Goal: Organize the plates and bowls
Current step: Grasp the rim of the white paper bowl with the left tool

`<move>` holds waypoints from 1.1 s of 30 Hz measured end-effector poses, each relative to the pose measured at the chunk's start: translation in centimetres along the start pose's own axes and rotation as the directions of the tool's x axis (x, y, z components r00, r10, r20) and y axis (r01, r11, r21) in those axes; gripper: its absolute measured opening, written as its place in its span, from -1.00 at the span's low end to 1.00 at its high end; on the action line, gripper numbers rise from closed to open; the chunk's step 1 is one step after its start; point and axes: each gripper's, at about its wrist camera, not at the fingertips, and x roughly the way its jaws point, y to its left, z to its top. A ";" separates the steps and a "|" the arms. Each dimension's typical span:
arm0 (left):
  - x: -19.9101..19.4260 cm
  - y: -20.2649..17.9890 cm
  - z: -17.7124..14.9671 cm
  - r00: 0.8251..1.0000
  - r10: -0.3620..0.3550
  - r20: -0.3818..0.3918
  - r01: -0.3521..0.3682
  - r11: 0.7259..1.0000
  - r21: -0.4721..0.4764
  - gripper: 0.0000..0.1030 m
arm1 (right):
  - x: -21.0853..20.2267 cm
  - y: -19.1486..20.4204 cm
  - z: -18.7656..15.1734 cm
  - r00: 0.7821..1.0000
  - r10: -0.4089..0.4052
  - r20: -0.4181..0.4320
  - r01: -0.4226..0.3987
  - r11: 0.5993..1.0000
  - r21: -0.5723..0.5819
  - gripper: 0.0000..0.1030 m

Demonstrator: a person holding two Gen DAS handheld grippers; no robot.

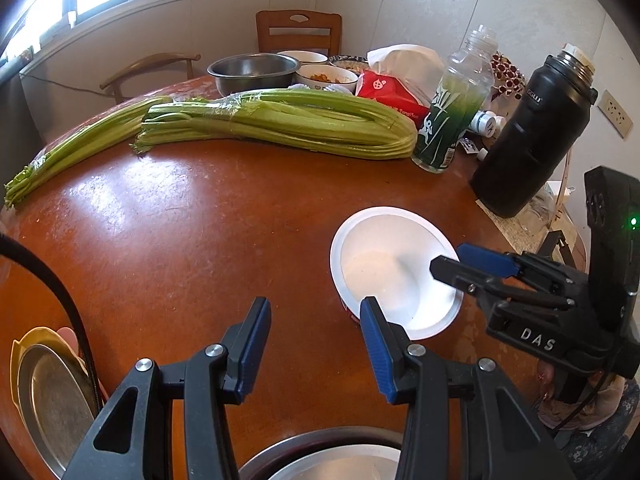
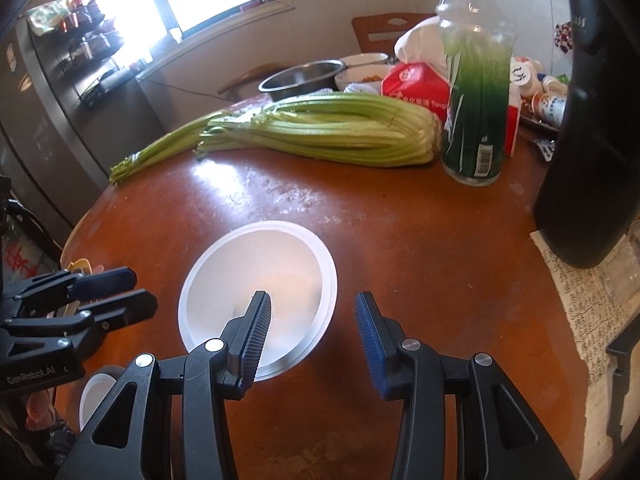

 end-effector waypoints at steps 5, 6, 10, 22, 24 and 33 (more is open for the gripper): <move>0.6 0.3 0.1 1.000 -0.001 -0.015 0.000 1.000 -0.010 -0.10 | 1.0 0.4 0.0 1.000 0.009 -0.025 -0.009 1.000 -0.011 -0.11; 0.7 0.5 0.1 1.000 -0.001 -0.016 0.001 1.000 -0.012 -0.10 | 1.2 0.6 -0.1 0.999 0.011 -0.031 -0.012 1.000 -0.015 -0.11; 0.9 1.0 0.2 1.000 -0.001 -0.020 0.000 1.000 -0.026 -0.10 | 1.8 1.7 -0.3 0.999 0.020 -0.050 -0.022 0.999 -0.048 -0.11; 1.6 2.4 0.1 0.999 -0.006 -0.039 0.003 0.997 -0.072 -0.10 | 3.3 5.8 -0.9 0.993 0.082 -0.085 -0.093 0.988 -0.127 -0.11; 1.8 2.8 0.1 0.999 -0.005 -0.045 0.001 0.996 -0.085 -0.10 | 3.4 6.2 -1.0 0.992 0.090 -0.089 -0.101 0.986 -0.129 -0.11; 2.5 4.2 -0.1 0.998 -0.013 -0.064 0.005 0.991 -0.130 -0.10 | 4.0 7.8 -0.9 0.988 0.115 -0.108 -0.130 0.980 -0.149 -0.11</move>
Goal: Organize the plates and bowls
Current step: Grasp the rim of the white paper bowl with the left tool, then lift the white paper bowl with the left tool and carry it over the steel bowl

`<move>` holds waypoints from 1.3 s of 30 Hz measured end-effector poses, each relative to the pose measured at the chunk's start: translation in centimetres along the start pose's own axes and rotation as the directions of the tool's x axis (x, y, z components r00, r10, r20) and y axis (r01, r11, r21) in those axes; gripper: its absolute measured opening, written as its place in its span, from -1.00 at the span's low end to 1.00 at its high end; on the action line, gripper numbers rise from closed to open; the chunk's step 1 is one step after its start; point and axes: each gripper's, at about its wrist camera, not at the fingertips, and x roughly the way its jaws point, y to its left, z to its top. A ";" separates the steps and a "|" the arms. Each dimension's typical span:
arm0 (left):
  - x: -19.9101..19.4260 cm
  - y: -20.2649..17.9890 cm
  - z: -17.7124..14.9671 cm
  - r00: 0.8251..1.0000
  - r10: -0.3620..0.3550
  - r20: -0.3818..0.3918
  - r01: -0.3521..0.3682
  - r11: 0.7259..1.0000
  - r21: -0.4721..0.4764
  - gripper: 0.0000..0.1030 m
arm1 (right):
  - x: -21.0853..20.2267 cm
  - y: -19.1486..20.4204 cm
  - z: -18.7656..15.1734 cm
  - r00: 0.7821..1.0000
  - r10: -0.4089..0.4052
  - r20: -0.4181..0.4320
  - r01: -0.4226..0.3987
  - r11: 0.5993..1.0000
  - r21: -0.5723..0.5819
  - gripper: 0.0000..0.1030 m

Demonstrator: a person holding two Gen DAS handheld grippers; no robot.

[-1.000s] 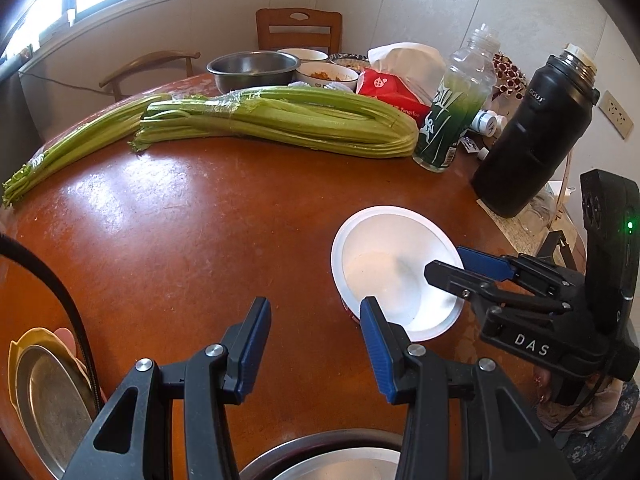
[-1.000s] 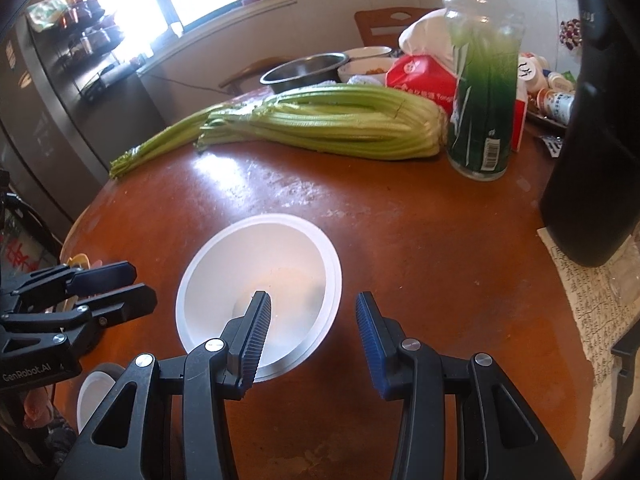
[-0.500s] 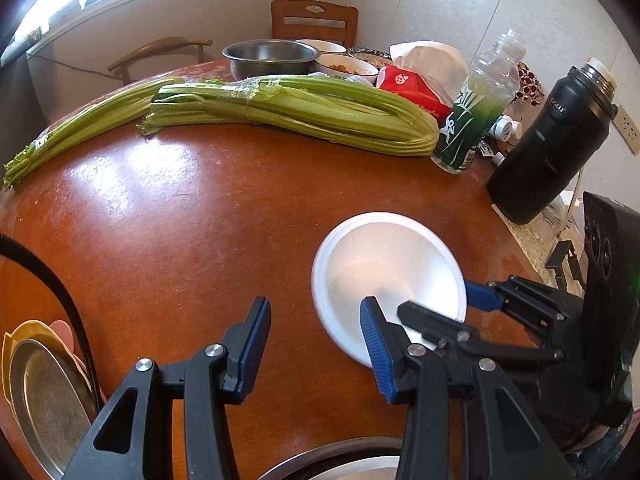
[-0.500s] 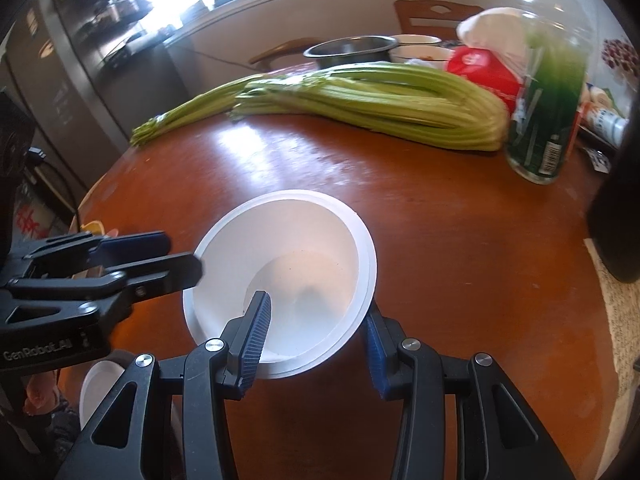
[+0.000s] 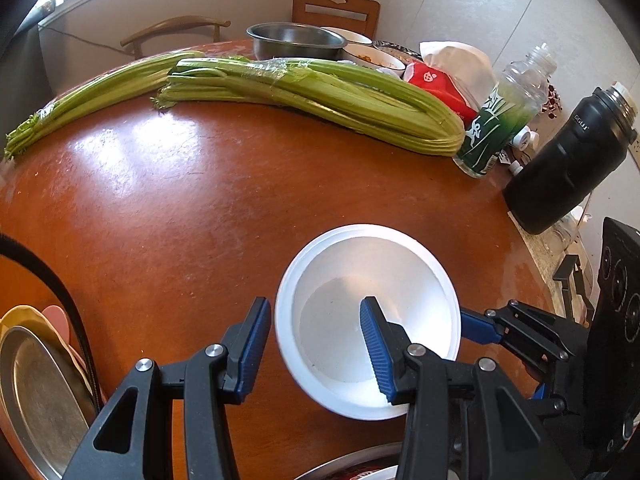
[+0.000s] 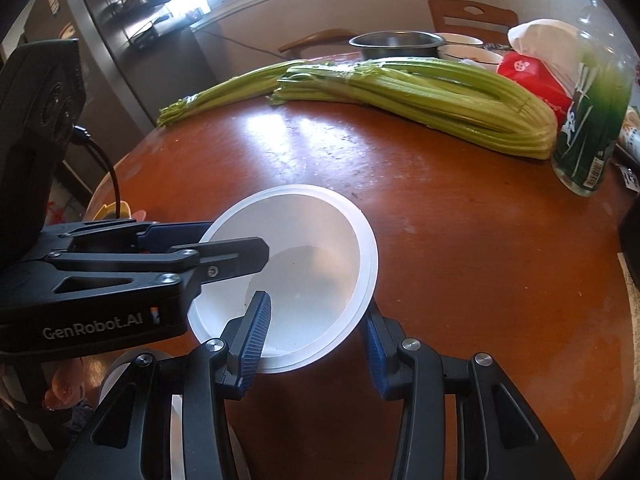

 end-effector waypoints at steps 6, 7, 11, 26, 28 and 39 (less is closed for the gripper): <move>0.4 0.5 -0.1 1.000 0.004 -0.015 -0.004 1.000 -0.012 -0.10 | 0.2 0.4 0.1 1.000 0.003 -0.003 -0.003 1.000 -0.009 -0.11; 0.5 0.6 -0.1 1.000 0.006 -0.020 -0.006 1.000 -0.018 -0.10 | 0.3 0.5 0.1 1.000 0.004 -0.004 -0.004 1.000 -0.010 -0.11; 0.8 1.1 -0.1 1.000 0.006 -0.031 -0.007 0.999 -0.035 -0.10 | 0.4 0.9 0.1 1.000 0.008 -0.006 -0.008 1.000 -0.017 -0.11; 0.4 1.9 -0.5 0.998 -0.032 -0.046 0.029 0.998 -0.052 -0.10 | 0.8 2.3 0.2 1.000 0.002 -0.016 -0.002 0.999 -0.039 -0.07; 0.1 1.9 -0.5 0.999 -0.035 -0.038 0.033 0.998 -0.051 -0.10 | 0.7 2.3 0.3 1.000 0.005 -0.013 -0.006 0.999 -0.036 -0.07; -3.1 1.8 -0.6 0.999 -0.035 0.028 0.036 0.998 -0.051 -0.10 | -1.6 3.9 0.8 0.999 0.009 0.035 -0.006 0.998 -0.064 -0.07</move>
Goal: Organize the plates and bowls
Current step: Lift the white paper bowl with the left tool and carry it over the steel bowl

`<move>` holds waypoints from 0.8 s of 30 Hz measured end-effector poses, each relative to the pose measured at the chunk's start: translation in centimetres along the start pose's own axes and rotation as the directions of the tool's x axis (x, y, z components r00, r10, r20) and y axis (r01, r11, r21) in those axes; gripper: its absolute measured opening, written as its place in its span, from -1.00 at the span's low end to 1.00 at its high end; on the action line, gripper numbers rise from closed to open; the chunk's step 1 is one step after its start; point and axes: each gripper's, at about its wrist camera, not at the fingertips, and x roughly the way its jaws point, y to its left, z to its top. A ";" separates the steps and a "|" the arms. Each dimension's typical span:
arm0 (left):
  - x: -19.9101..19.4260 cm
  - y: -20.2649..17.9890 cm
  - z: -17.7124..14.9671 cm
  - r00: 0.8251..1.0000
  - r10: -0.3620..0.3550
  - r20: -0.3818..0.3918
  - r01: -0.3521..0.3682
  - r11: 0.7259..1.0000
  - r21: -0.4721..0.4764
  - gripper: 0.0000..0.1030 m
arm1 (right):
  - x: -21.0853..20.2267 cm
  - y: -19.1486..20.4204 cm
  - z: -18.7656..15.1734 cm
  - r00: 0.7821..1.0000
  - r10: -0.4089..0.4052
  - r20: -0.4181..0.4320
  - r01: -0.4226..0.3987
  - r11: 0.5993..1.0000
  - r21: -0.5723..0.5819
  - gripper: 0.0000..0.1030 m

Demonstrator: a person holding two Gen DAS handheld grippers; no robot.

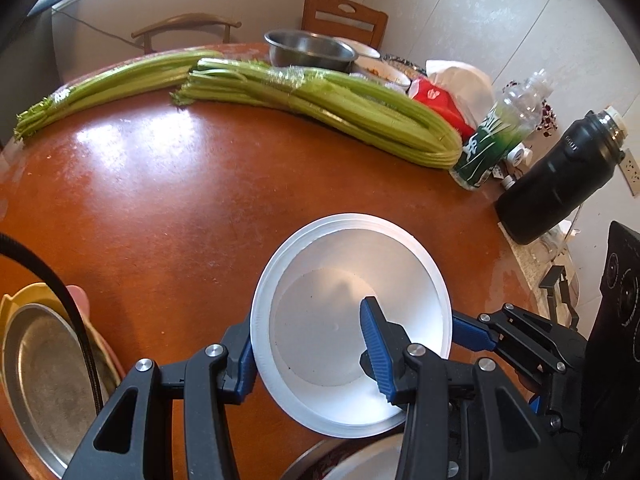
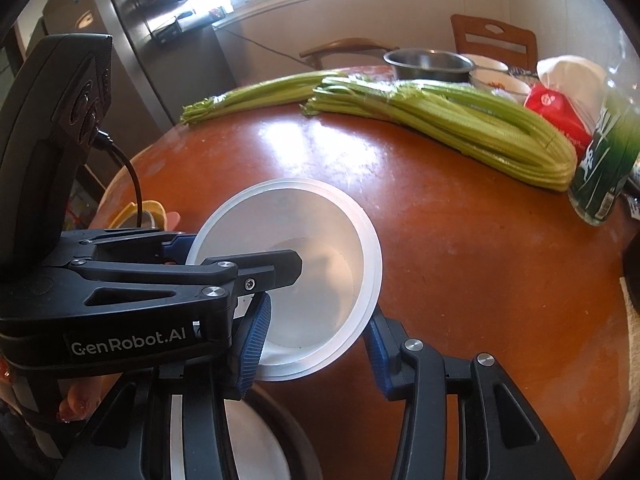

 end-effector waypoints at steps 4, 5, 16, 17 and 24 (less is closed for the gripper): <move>-1.7 -0.1 -0.2 0.999 0.002 0.035 -0.002 1.000 0.007 -0.10 | -1.4 1.1 0.2 1.000 0.001 0.031 -0.001 1.000 -0.018 -0.07; -2.1 -0.2 -0.3 0.999 0.003 0.044 -0.004 1.000 0.010 -0.10 | -1.6 1.3 0.2 0.999 0.002 0.037 -0.001 1.000 -0.021 -0.07; -6.6 -1.4 -2.0 0.990 0.030 0.141 -0.037 0.998 0.044 -0.09 | -5.2 4.1 -0.4 0.993 0.001 0.117 0.007 0.998 -0.066 -0.07; -7.0 -1.5 -2.2 0.988 0.030 0.150 -0.037 0.998 0.045 -0.08 | -5.5 4.3 -0.6 0.992 0.000 0.125 0.009 0.997 -0.072 -0.07; -9.3 -2.2 -3.4 0.980 0.023 0.197 -0.034 0.998 0.055 -0.08 | -7.9 5.0 -1.3 0.987 0.016 0.163 -0.002 0.996 -0.086 -0.07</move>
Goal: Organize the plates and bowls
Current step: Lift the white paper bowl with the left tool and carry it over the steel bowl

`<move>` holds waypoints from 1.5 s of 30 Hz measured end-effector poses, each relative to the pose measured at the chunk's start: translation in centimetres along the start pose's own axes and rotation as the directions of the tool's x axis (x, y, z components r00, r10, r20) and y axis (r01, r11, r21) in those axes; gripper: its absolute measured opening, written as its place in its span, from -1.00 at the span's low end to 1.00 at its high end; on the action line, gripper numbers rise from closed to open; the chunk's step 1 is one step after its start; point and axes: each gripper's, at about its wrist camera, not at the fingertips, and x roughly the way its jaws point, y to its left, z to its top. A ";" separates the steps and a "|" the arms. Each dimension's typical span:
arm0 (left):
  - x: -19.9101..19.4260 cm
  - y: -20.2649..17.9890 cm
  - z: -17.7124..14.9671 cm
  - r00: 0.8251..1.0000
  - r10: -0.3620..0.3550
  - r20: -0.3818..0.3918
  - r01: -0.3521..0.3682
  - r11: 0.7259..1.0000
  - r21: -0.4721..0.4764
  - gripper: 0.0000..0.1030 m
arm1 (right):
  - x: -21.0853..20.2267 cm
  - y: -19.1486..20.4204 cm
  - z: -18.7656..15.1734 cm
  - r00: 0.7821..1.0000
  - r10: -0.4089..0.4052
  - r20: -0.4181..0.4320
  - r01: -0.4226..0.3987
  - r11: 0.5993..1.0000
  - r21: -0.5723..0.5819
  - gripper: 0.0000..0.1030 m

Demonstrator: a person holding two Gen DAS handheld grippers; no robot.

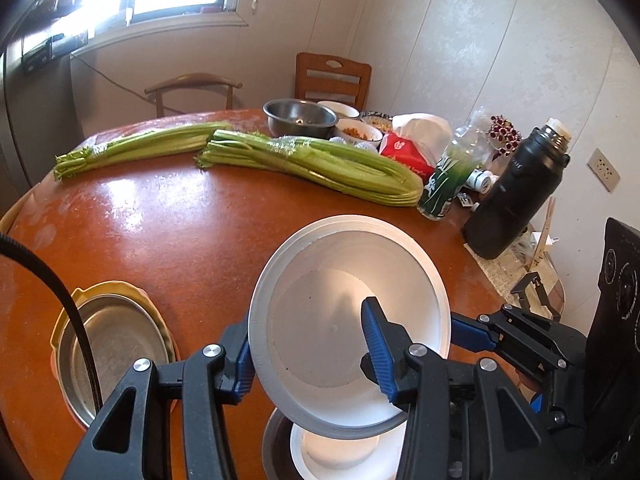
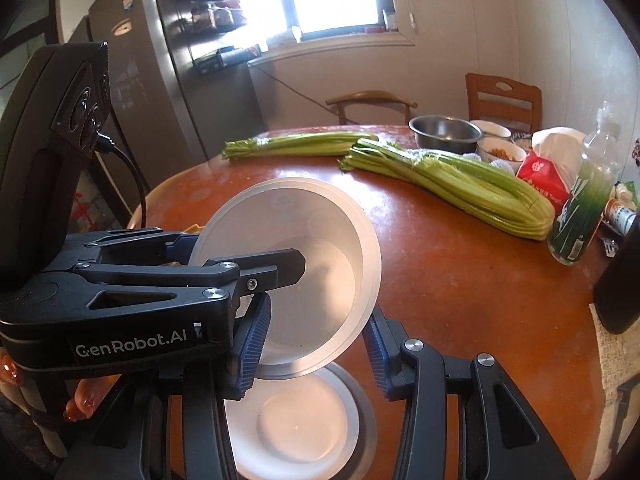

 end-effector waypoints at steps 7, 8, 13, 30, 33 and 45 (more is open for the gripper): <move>-2.1 -1.0 -0.8 0.999 0.007 0.038 -0.008 1.000 0.018 -0.08 | -1.9 0.9 -0.6 1.000 -0.001 0.030 0.001 1.000 -0.016 -0.07; -2.3 -1.0 -1.0 0.999 0.007 0.040 -0.008 1.000 0.018 -0.08 | -2.1 1.0 -0.7 0.999 -0.002 0.033 0.002 1.000 -0.018 -0.07; -3.2 -1.7 -1.8 0.999 0.011 0.049 -0.012 0.999 0.032 -0.08 | -2.9 1.4 -1.3 0.999 -0.002 0.040 0.003 1.000 -0.019 -0.07; -4.9 -2.5 -3.6 0.998 0.007 0.059 -0.009 0.999 0.038 -0.08 | -4.9 2.3 -3.0 0.999 0.009 0.048 -0.008 0.999 -0.036 -0.07; -5.2 -2.6 -3.9 0.998 0.006 0.061 -0.008 0.999 0.040 -0.07 | -5.2 2.5 -3.3 0.999 0.009 0.047 -0.007 0.999 -0.042 -0.07; -4.1 -2.9 -5.5 1.000 0.007 0.019 -0.007 0.999 0.034 -0.07 | -4.8 2.2 -5.0 1.000 0.015 0.002 -0.015 0.999 -0.035 -0.07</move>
